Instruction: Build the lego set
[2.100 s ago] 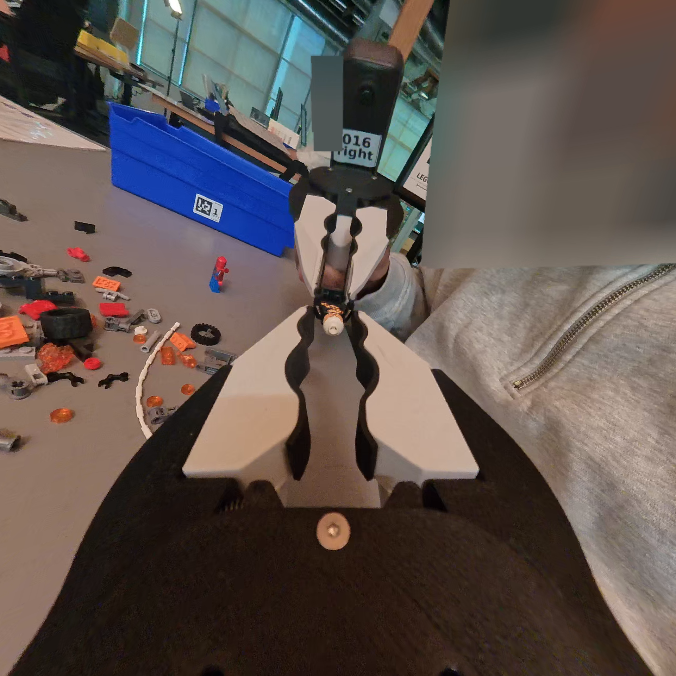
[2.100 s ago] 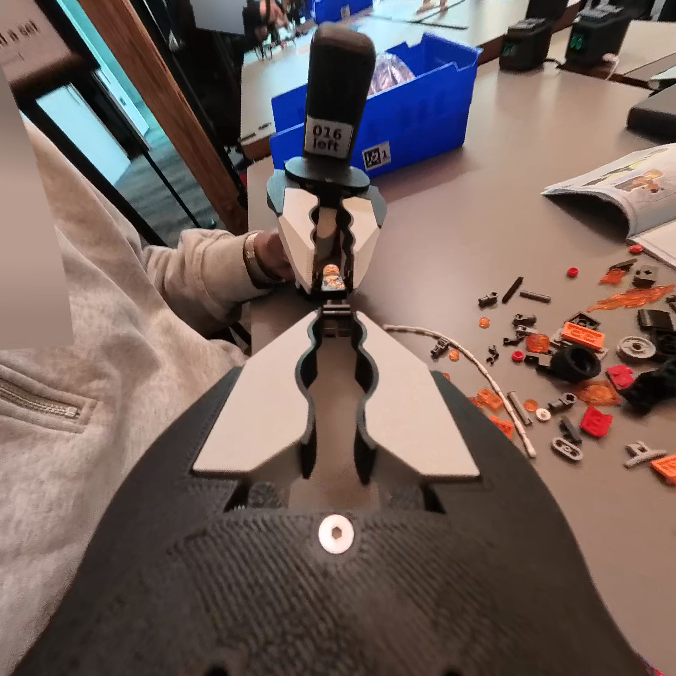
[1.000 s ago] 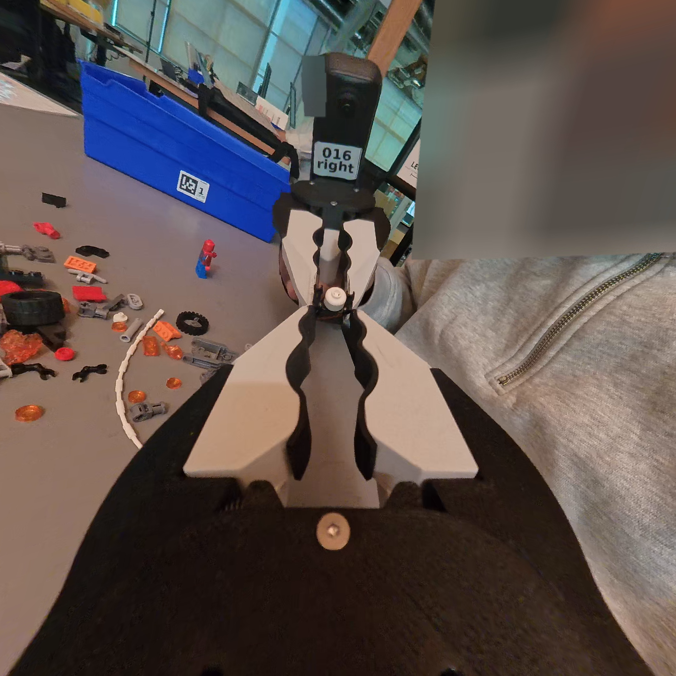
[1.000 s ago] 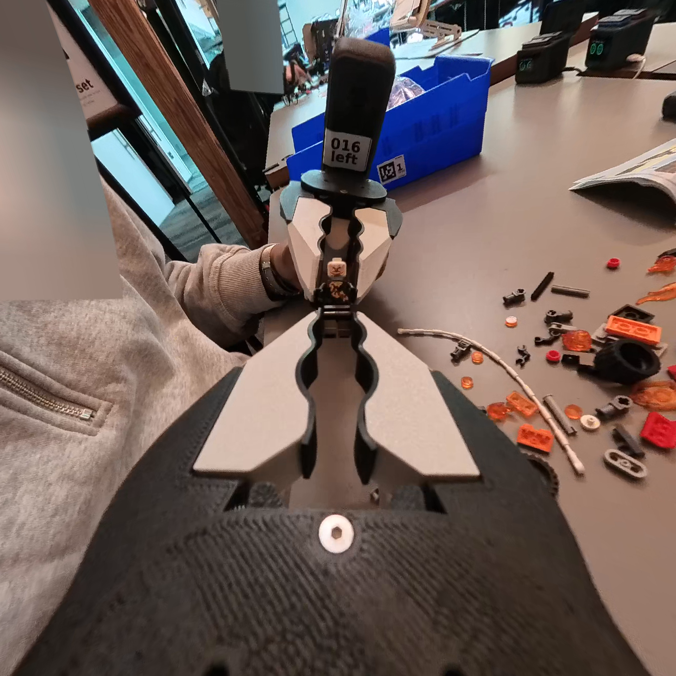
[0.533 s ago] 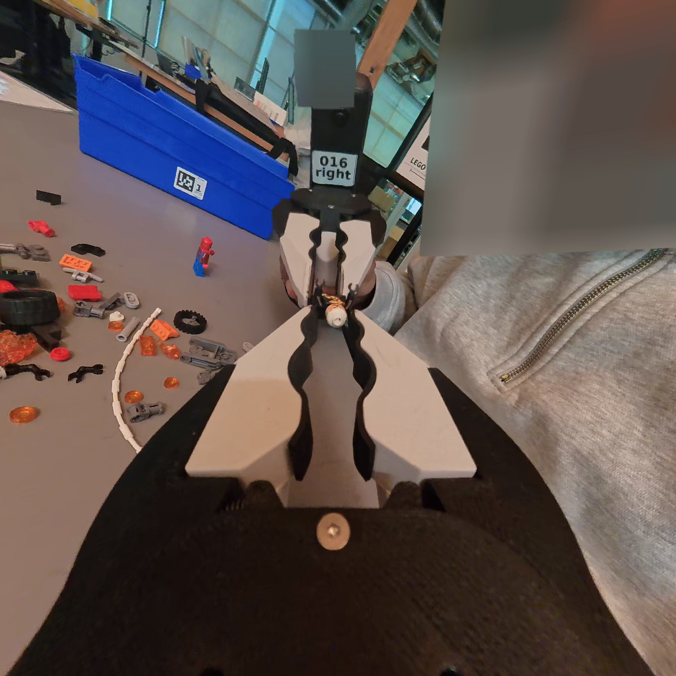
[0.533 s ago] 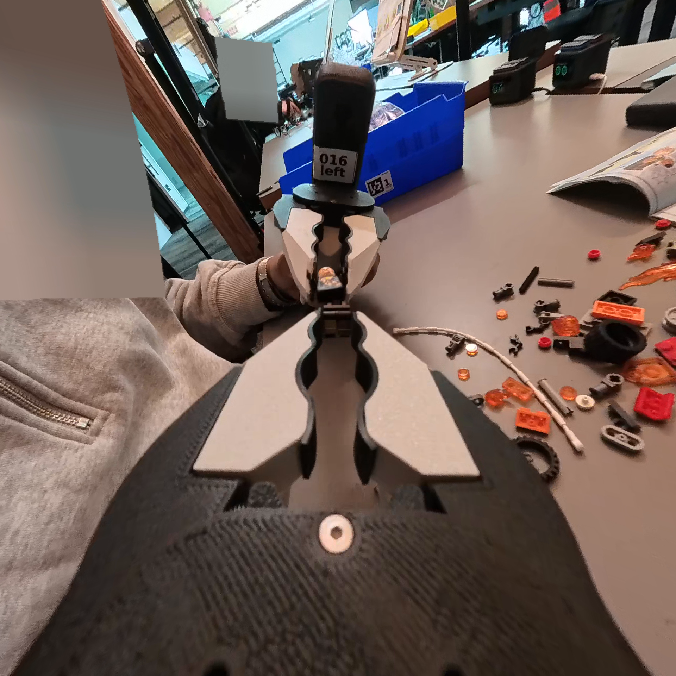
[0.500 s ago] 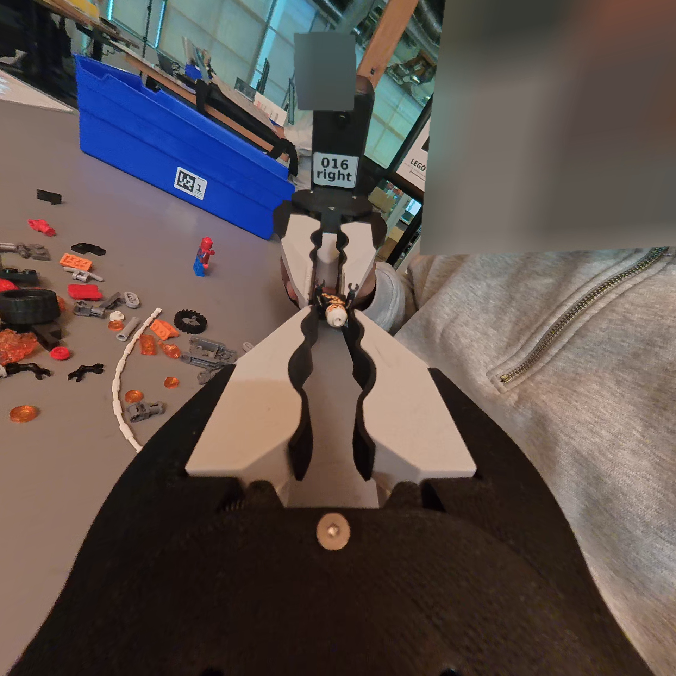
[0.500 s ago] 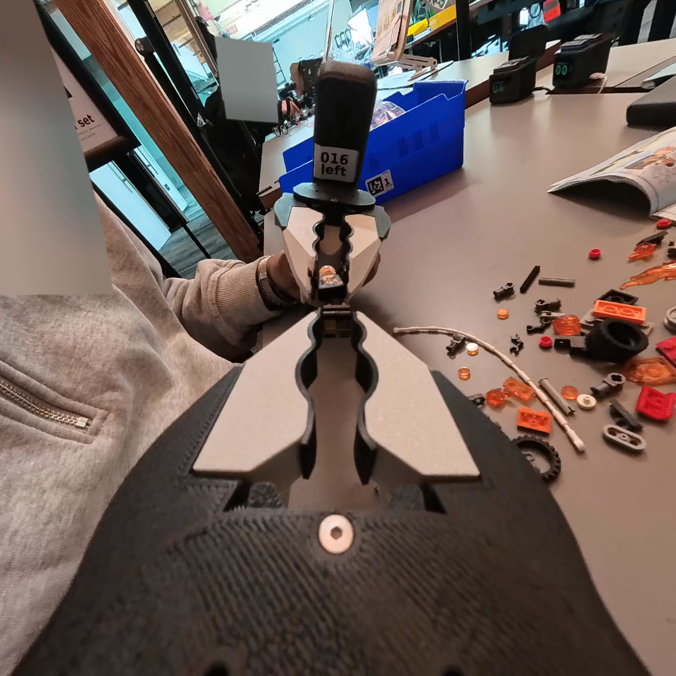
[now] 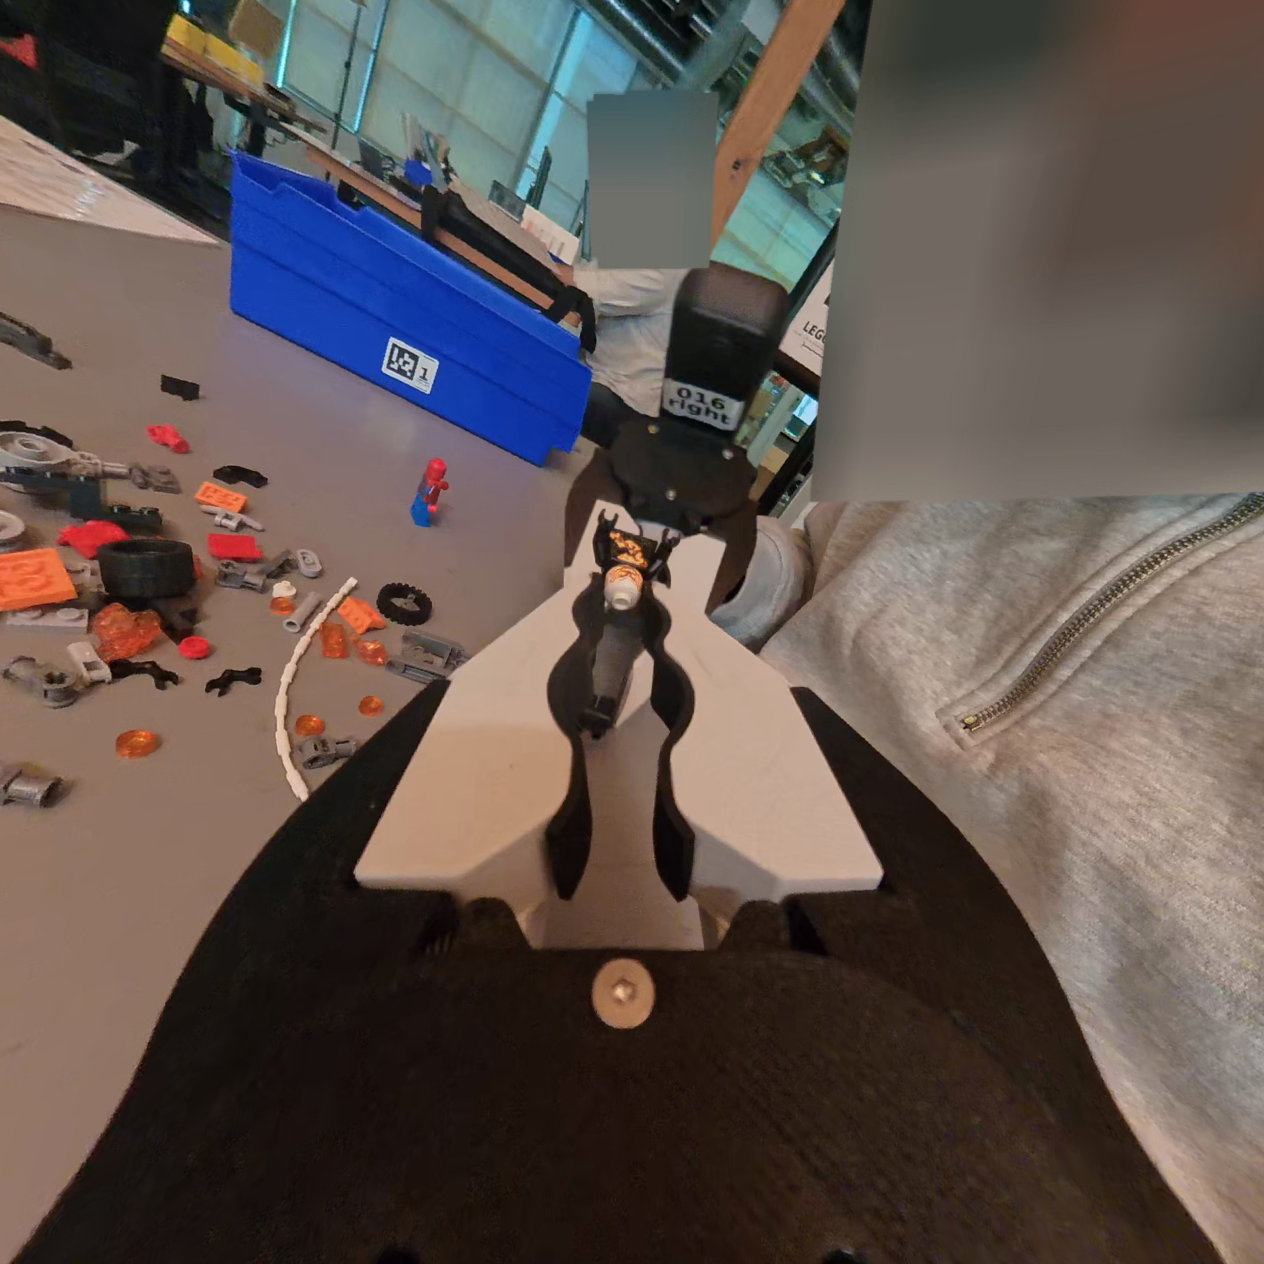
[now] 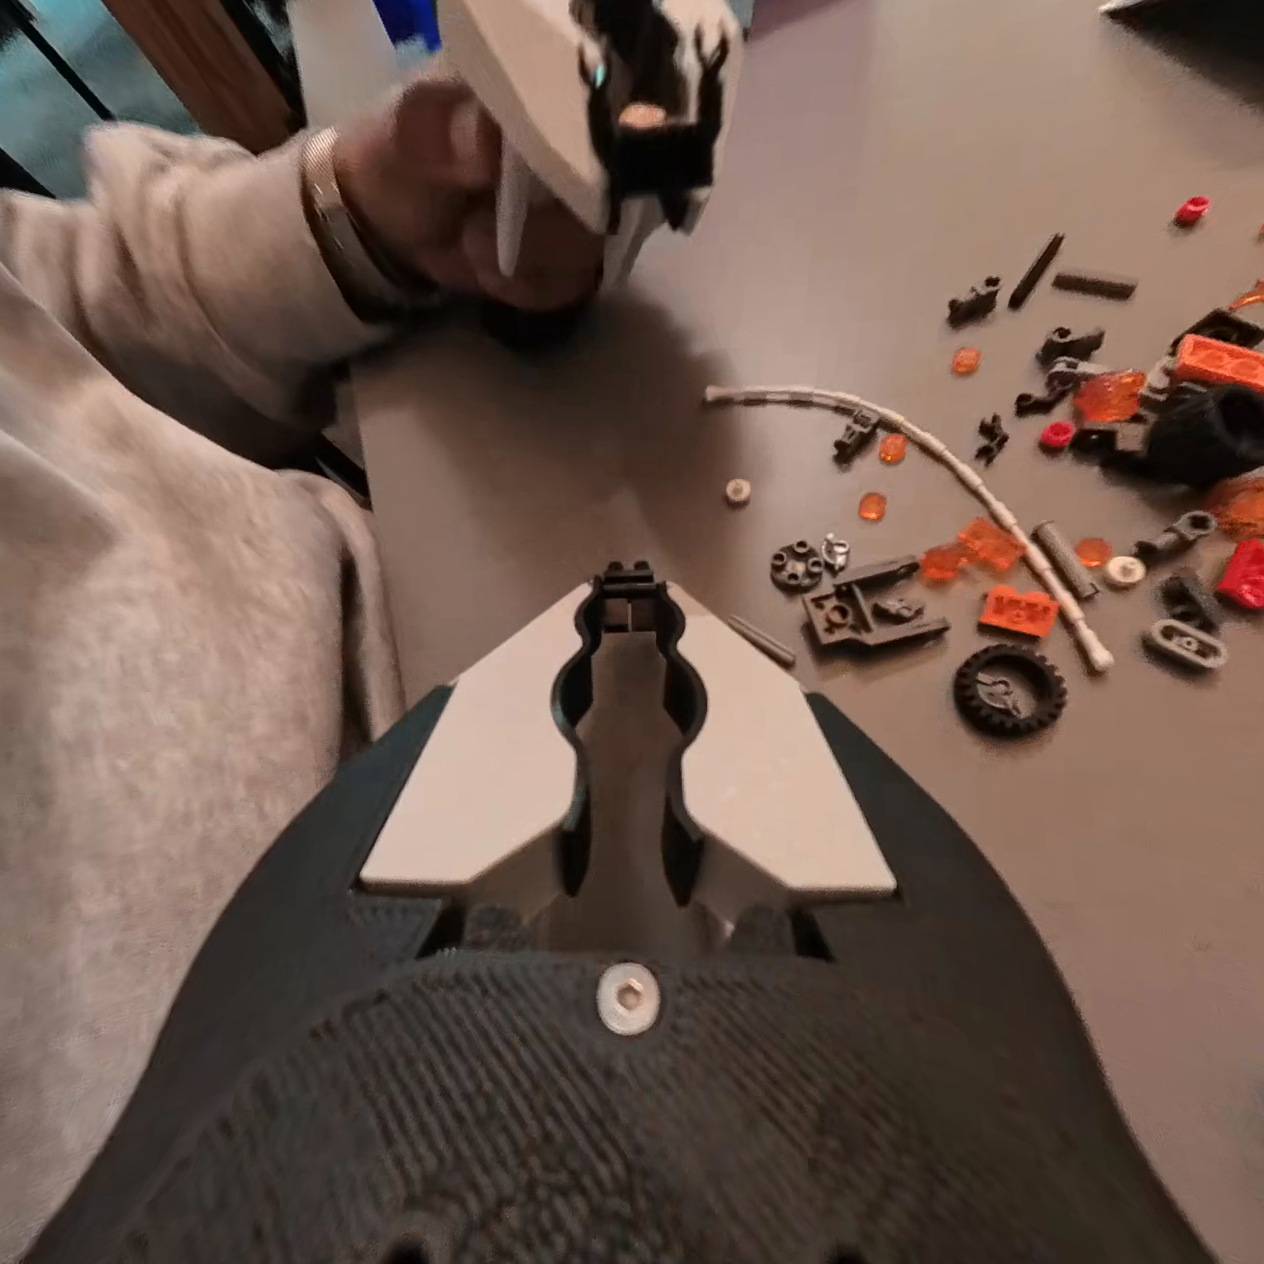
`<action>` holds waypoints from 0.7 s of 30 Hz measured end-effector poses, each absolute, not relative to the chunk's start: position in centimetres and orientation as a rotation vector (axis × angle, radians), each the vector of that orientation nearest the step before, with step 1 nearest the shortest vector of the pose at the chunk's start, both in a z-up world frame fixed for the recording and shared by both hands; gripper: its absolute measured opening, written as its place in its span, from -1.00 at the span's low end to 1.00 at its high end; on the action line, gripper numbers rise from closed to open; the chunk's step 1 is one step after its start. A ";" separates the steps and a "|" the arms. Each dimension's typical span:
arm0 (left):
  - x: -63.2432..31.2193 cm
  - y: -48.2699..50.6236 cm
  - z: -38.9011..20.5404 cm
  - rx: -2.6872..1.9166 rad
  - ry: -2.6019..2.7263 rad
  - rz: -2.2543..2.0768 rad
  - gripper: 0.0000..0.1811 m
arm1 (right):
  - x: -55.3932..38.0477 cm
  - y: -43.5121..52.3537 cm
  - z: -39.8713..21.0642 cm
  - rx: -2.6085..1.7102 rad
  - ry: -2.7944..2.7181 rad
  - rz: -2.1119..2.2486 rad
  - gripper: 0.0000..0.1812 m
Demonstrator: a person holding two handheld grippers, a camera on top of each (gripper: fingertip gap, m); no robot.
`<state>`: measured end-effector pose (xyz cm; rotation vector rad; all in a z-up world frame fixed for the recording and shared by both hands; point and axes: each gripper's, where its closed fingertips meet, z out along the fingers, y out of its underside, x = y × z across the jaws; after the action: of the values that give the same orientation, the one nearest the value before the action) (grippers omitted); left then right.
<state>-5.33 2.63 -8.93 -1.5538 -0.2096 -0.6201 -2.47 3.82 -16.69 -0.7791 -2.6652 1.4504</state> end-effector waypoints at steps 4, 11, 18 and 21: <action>-5.2 2.8 -9.2 -1.571 -0.210 -0.625 -0.92 | -2.9 4.1 -17.3 -0.769 -2.647 1.370 -0.74; -4.5 3.0 -9.4 -1.596 -0.191 -0.649 -0.92 | -4.5 3.9 -10.2 -0.738 -2.313 1.815 -0.66; -3.8 3.3 -9.8 -1.639 -0.162 -0.639 -0.92 | -4.4 3.0 -8.7 -0.726 -2.278 1.991 -0.69; -3.7 3.4 -9.8 -1.648 -0.141 -0.601 -0.92 | -4.7 3.0 -8.7 -0.784 -2.264 2.055 -0.70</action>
<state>-3.65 3.41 -9.82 -1.6483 -0.1414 -0.6007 -4.71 2.95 -8.69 -0.7837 -2.2642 2.0548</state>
